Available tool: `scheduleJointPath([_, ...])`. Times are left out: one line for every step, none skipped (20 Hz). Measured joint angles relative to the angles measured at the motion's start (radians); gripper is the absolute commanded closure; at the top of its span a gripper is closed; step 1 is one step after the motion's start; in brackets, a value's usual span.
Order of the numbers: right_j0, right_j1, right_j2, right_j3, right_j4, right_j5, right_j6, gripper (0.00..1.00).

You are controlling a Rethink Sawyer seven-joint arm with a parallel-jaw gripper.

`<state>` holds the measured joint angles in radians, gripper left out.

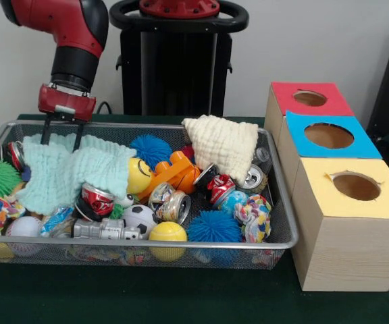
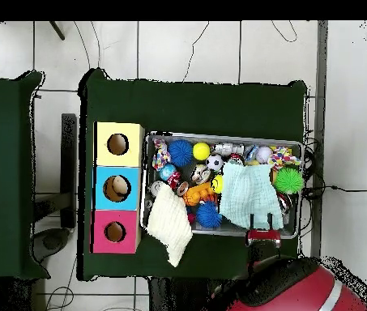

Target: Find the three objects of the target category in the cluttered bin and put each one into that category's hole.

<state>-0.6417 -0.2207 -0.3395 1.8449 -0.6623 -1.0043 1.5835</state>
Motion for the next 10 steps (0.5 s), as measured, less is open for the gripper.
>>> scheduleJointPath([-0.002,0.000,-0.004,0.002,0.000,0.000,0.000,0.00])
scheduleJointPath([-0.004,0.000,-0.007,0.003,0.000,0.000,0.000,0.00])
scheduleJointPath([-0.006,0.000,-0.010,0.004,0.000,0.000,0.000,0.00])
scheduleJointPath([-0.010,0.000,-0.016,0.008,0.000,0.000,0.000,0.00])
scheduleJointPath([-0.013,0.000,-0.020,0.011,0.000,0.000,0.000,0.00])
scheduleJointPath([-0.017,0.000,-0.025,0.016,0.000,0.000,0.000,0.00])
scheduleJointPath([-0.018,0.000,-0.028,0.018,0.000,0.000,0.000,0.00])
scheduleJointPath([-0.021,0.000,-0.031,0.022,0.000,-0.002,0.000,0.00])
scheduleJointPath([-0.022,-0.001,-0.032,0.024,0.001,-0.004,0.000,0.00])
scheduleJointPath([-0.023,-0.002,-0.034,0.025,0.000,-0.006,0.000,0.00])
